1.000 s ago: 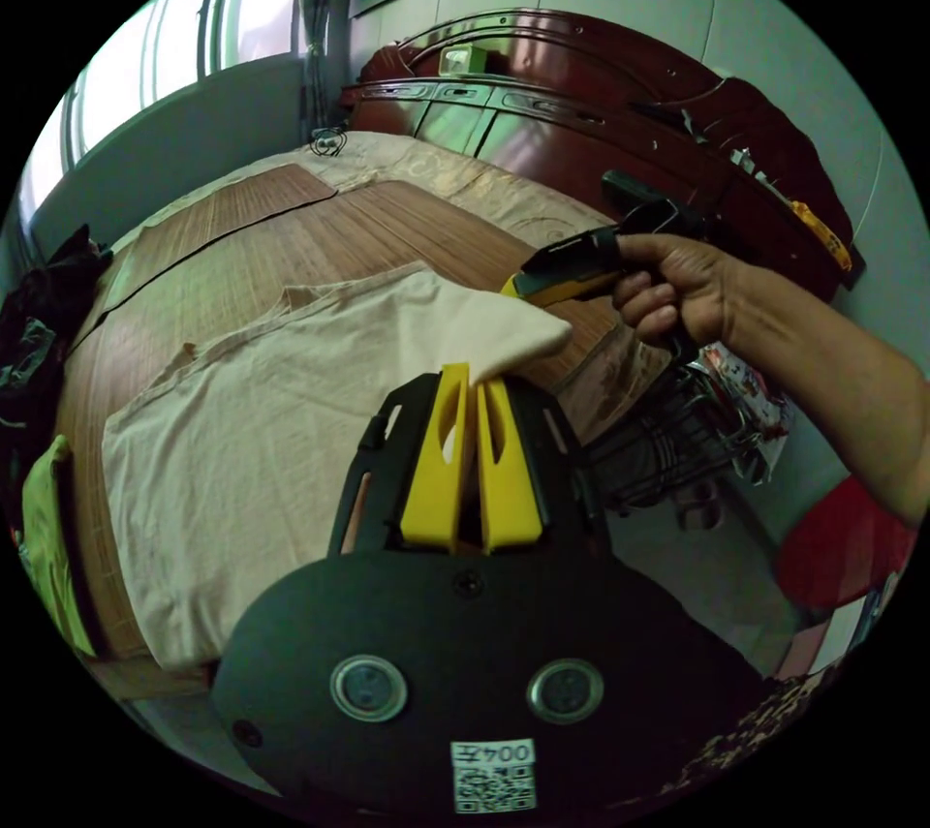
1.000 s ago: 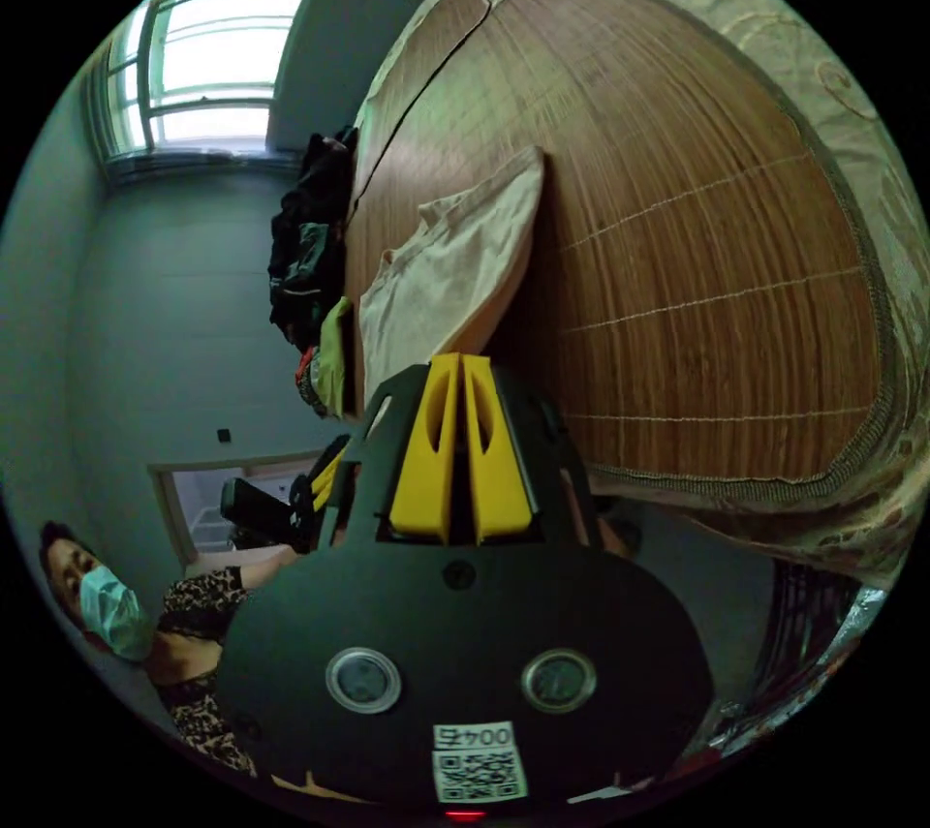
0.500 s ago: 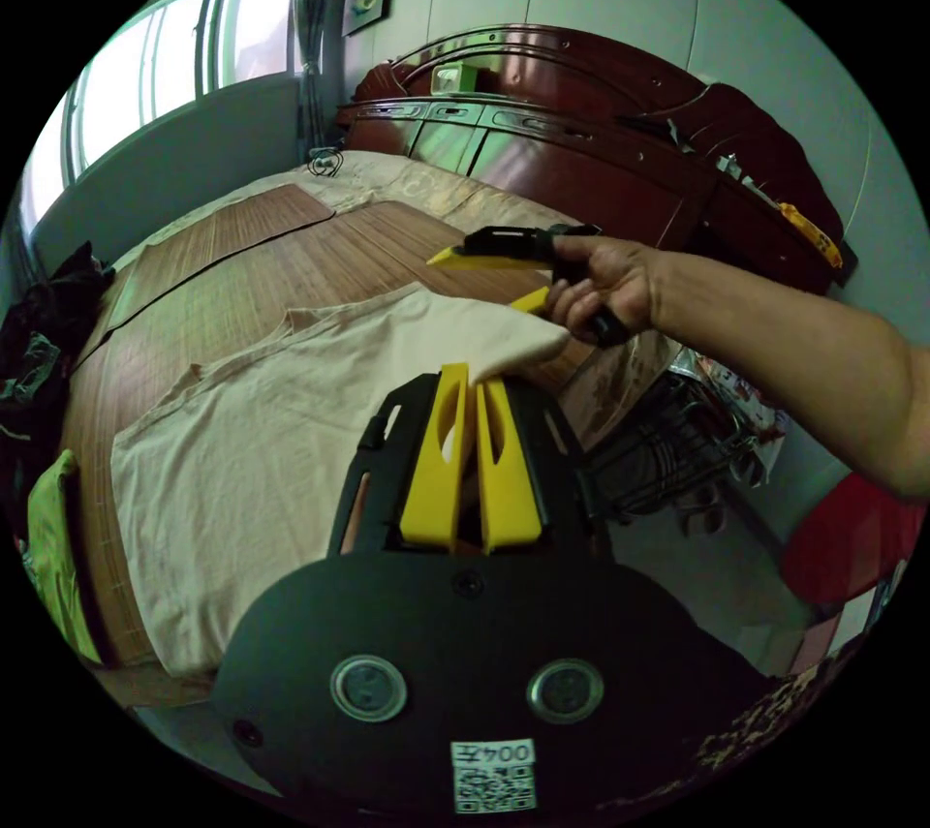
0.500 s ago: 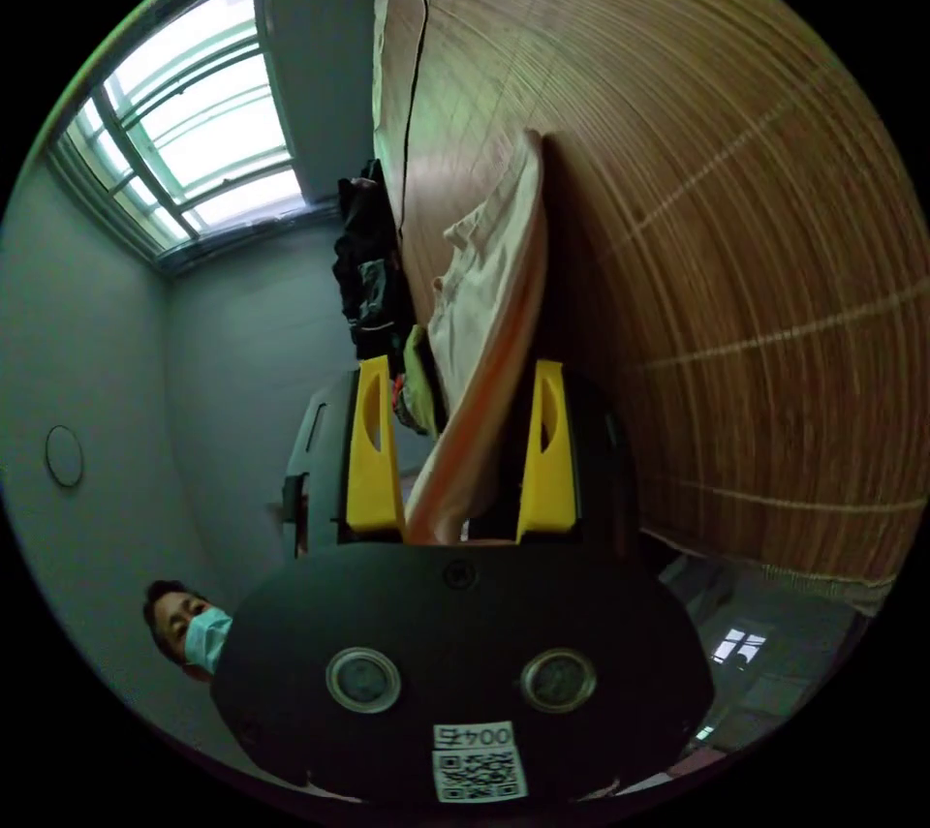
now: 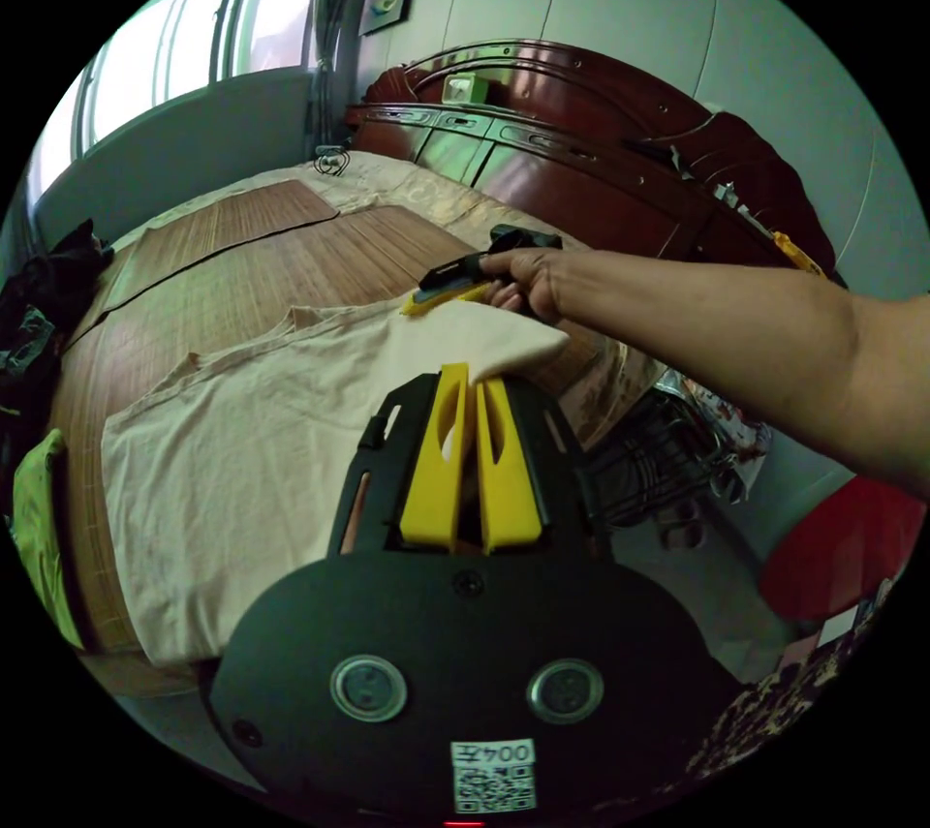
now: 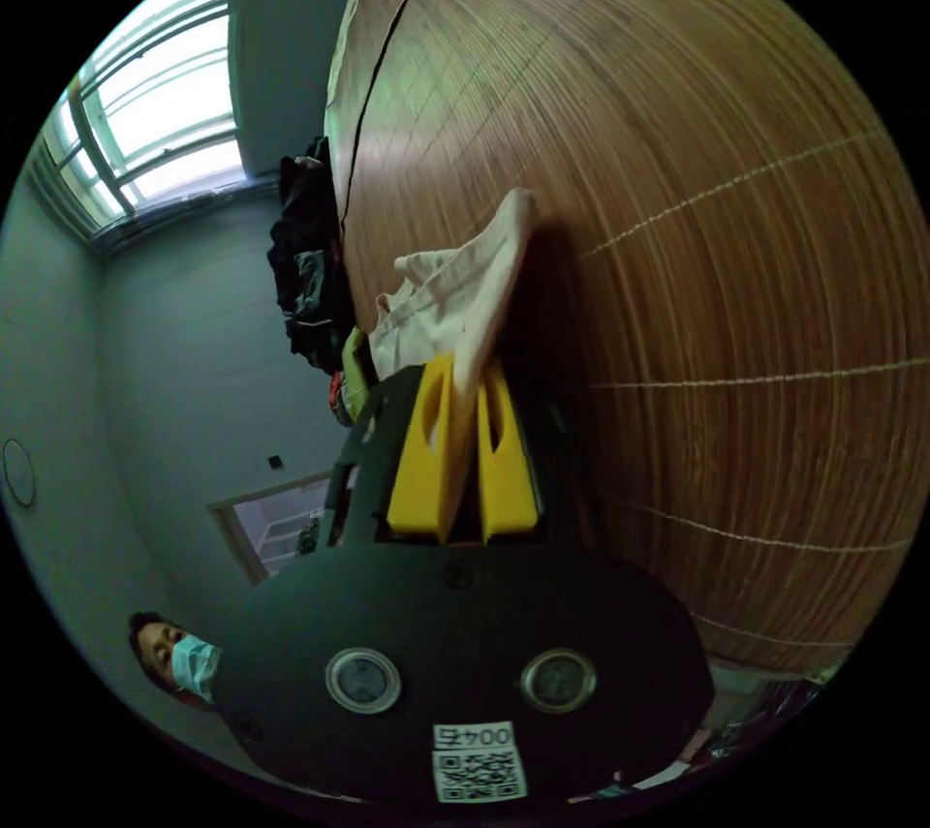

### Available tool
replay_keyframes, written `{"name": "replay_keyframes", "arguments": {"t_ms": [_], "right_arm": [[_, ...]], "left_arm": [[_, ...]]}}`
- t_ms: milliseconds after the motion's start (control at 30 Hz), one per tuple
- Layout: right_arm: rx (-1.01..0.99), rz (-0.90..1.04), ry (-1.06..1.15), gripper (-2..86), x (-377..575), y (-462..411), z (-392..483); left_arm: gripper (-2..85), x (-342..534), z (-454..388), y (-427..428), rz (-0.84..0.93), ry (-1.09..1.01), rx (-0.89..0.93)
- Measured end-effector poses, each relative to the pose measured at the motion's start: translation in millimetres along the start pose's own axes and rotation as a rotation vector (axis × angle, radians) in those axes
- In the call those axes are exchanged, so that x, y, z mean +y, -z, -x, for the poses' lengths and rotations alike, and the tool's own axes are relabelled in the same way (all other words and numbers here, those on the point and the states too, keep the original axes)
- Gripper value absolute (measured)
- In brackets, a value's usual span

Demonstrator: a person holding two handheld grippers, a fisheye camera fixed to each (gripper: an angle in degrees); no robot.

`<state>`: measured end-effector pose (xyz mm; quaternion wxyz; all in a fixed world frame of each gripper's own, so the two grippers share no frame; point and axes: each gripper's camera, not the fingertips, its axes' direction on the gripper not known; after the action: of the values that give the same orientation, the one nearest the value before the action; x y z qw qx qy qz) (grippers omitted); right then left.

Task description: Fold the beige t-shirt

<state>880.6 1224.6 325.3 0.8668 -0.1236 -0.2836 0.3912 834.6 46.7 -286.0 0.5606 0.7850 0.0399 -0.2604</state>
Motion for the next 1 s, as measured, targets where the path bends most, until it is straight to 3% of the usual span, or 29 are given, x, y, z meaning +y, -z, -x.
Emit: {"name": "replay_keyframes", "arguments": {"t_ms": [233,533,733,1000], "right_arm": [[0.074,-0.027,0.123,4.0,16.8,-31.1,97.5],[0.175,-0.015,0.234,4.0,45.8,-134.3,233.4],[0.271,0.006,0.293,3.9,61.1,-245.2,297.5],[0.44,0.043,0.278,3.9,69.1,-401.9,322.6]], "left_arm": [[0.5,24.8,59.1,77.8,-0.062,0.107,0.062],[0.5,105.0,214.1,241.7,-0.234,0.381,0.128],[0.5,222.8,370.1,325.1,-0.316,0.677,0.239],[0.5,376.1,513.9,360.6,-0.348,0.981,0.311]]}}
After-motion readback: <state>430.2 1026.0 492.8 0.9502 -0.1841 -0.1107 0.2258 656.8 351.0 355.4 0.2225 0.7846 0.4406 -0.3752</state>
